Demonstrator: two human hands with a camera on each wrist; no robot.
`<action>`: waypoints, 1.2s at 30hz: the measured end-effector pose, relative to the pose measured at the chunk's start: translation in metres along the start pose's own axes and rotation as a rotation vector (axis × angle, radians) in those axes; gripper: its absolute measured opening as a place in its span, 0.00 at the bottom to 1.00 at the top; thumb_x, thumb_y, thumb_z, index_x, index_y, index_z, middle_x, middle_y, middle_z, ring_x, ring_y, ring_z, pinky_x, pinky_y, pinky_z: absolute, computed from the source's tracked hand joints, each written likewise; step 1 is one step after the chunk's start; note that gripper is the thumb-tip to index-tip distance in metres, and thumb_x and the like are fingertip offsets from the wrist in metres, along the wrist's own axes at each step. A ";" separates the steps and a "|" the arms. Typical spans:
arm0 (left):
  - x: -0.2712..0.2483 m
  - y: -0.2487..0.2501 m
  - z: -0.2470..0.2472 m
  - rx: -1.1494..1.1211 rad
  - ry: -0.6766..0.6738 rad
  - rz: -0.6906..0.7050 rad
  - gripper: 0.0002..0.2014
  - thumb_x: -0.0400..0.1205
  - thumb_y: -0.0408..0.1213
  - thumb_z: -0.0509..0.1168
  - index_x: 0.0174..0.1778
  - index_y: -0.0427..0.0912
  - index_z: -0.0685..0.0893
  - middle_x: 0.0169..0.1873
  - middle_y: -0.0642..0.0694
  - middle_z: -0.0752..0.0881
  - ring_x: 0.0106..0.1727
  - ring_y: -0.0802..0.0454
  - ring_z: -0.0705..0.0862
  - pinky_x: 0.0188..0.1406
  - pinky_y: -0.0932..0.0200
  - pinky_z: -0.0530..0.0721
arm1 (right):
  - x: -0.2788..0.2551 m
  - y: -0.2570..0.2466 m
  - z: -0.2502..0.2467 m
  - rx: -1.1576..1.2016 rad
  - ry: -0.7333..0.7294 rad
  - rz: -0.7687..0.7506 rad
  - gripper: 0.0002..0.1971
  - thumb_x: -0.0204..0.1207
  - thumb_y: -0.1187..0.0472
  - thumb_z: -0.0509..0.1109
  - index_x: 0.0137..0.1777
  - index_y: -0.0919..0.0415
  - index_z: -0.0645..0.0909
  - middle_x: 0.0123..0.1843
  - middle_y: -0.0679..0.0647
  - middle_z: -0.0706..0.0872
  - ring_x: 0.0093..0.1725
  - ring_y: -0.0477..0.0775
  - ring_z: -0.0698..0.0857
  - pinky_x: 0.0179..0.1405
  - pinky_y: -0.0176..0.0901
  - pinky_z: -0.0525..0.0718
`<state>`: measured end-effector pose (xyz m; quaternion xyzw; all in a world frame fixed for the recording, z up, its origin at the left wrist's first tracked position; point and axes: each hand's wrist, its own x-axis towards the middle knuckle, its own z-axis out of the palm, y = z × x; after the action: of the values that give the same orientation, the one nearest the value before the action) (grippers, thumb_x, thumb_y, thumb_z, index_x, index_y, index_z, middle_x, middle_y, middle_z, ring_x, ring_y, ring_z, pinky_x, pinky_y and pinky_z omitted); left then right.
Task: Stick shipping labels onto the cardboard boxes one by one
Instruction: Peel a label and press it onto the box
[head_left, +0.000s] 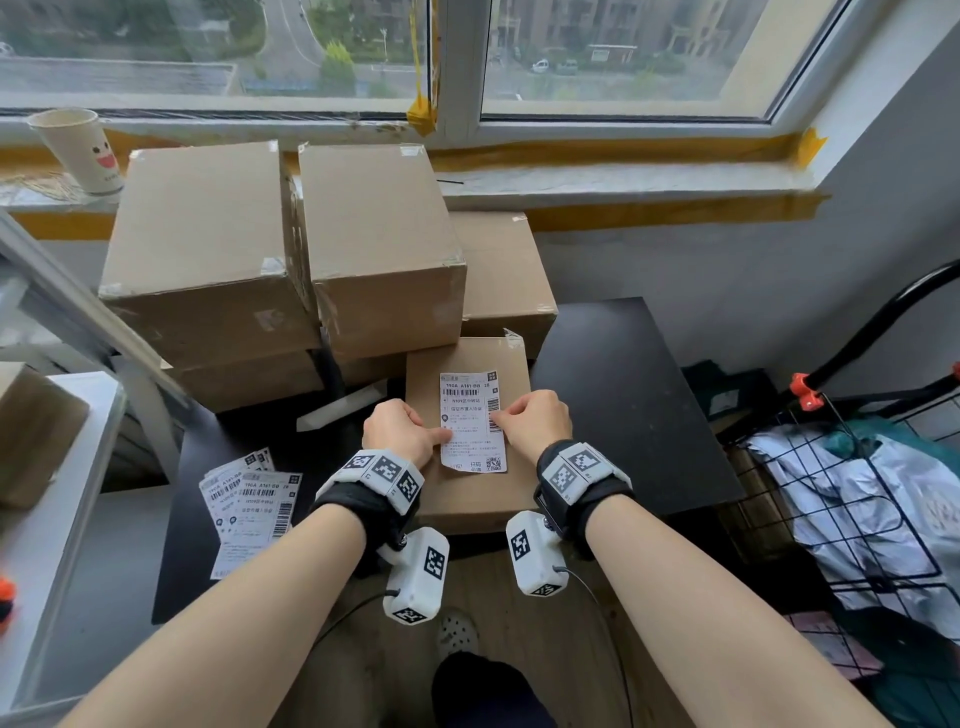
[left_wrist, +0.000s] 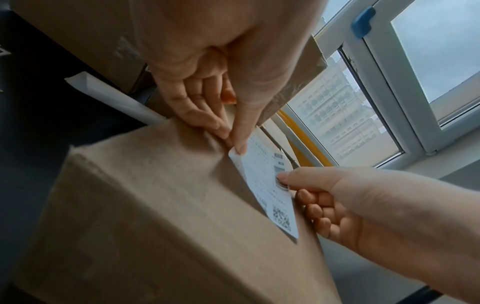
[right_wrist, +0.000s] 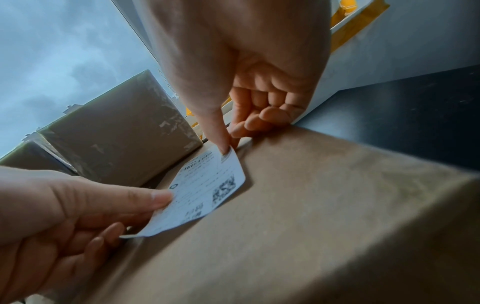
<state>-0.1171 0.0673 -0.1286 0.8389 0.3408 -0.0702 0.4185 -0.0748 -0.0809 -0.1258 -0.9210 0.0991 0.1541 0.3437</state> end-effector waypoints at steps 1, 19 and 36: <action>0.000 0.000 0.000 0.010 0.003 0.005 0.20 0.67 0.40 0.80 0.29 0.45 0.71 0.36 0.45 0.84 0.39 0.48 0.80 0.30 0.59 0.71 | 0.000 0.000 0.000 -0.013 -0.002 -0.002 0.08 0.74 0.54 0.73 0.45 0.58 0.88 0.50 0.55 0.90 0.51 0.57 0.86 0.43 0.40 0.78; 0.034 0.005 -0.006 0.848 -0.327 0.727 0.28 0.88 0.48 0.43 0.84 0.47 0.46 0.84 0.53 0.44 0.84 0.55 0.42 0.82 0.43 0.38 | 0.021 0.003 0.015 -0.615 -0.275 -0.654 0.28 0.86 0.49 0.45 0.84 0.56 0.46 0.86 0.49 0.46 0.85 0.48 0.44 0.83 0.51 0.41; 0.050 0.005 -0.020 0.965 -0.554 0.648 0.65 0.61 0.73 0.68 0.80 0.54 0.30 0.81 0.58 0.31 0.82 0.56 0.31 0.80 0.42 0.32 | 0.041 0.028 -0.009 -0.635 -0.368 -0.643 0.44 0.78 0.35 0.56 0.83 0.51 0.36 0.85 0.45 0.36 0.84 0.47 0.37 0.82 0.50 0.37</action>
<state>-0.0794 0.1060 -0.1330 0.9440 -0.1205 -0.2998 0.0667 -0.0427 -0.1105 -0.1509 -0.9217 -0.3048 0.2231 0.0879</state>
